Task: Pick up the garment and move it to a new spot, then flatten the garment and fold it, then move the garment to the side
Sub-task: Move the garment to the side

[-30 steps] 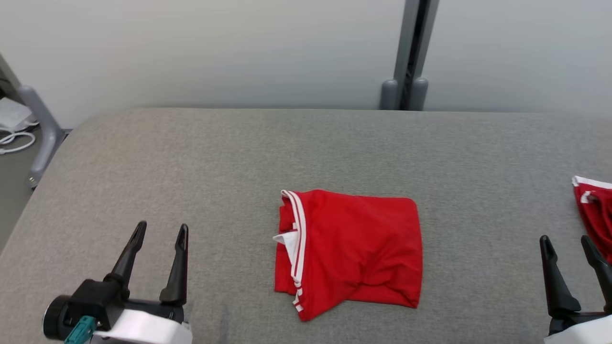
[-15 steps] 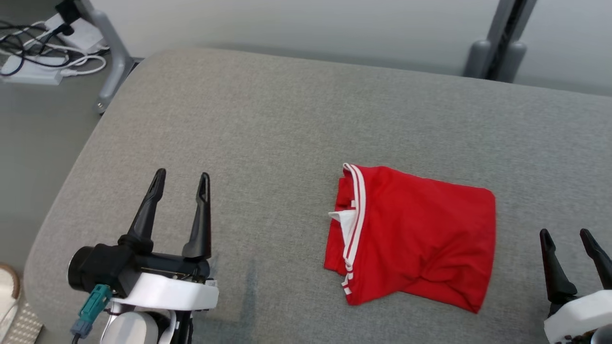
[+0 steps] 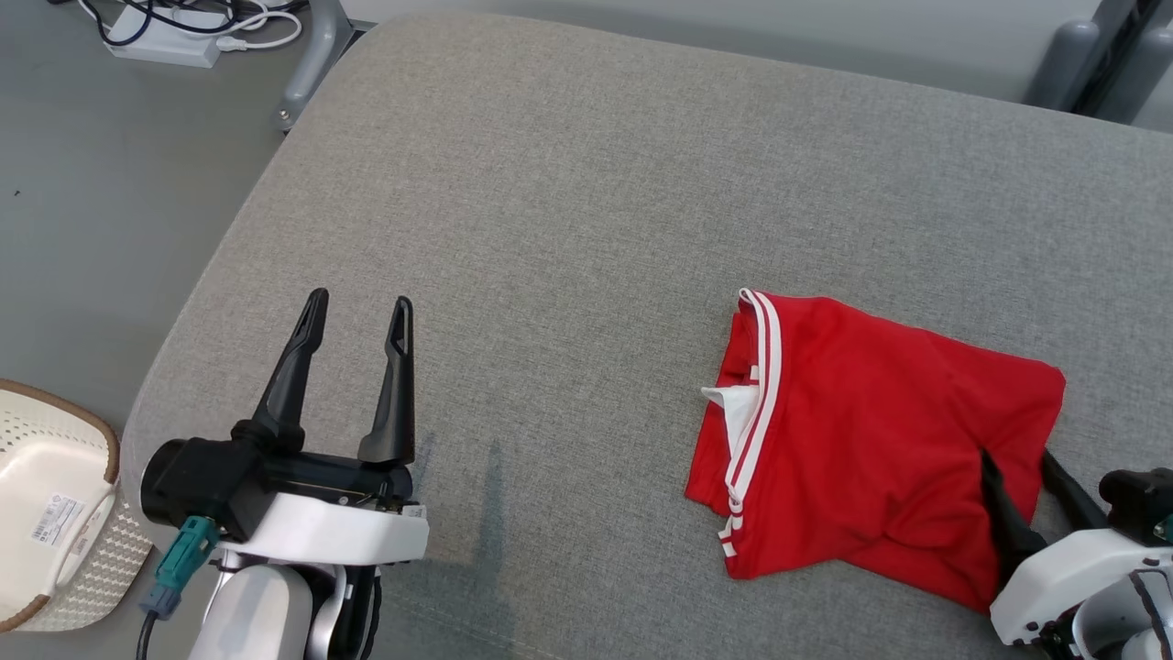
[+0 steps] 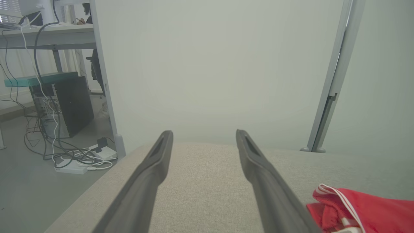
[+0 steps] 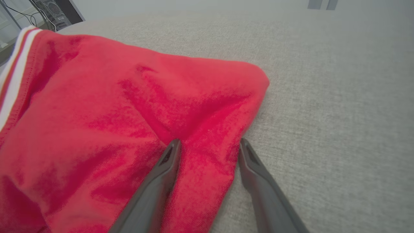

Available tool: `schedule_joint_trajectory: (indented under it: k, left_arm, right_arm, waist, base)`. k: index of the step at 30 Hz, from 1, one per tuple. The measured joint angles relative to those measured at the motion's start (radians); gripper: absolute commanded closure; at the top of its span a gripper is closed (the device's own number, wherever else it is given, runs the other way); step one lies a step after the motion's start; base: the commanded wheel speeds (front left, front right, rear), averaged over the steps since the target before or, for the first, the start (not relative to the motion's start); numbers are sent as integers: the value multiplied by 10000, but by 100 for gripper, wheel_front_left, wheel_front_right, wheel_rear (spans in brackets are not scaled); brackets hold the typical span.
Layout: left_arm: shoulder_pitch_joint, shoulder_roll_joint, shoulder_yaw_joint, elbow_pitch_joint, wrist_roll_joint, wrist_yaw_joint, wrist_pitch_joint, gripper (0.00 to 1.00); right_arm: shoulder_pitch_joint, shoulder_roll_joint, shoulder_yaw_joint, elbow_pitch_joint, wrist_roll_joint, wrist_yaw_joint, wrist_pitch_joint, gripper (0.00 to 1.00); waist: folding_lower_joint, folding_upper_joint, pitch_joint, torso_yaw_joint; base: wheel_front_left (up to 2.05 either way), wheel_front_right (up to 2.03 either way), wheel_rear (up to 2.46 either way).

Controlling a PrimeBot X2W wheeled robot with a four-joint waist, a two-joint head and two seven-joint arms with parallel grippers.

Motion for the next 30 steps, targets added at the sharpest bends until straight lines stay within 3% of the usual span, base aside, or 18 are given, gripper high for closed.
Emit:
schedule_joint_trajectory:
  k: [1, 11, 30]
  left_arm:
    - [-22, -10, 44, -10, 31, -12, 0, 0]
    - [35, 4, 449, -81, 332, -199, -17, 0]
    - [207, 460, 495, -424, 608, -301, 146, 0]
  right_arm:
    - [-32, -2, 56, 52, 31, 0, -40, 100]
    - [-111, -238, 479, -136, -6, 2, -391, 100]
    - [468, -1682, 777, -1561, -627, 2, -481, 100]
  waist:
    - [-1, 0, -5, -19]
    - [0, 0, -185, -783]
    - [0, 0, -536, -4134]
  base:
    - [0, 0, 0]
    - [0, 0, 0]
    - [0, 0, 0]
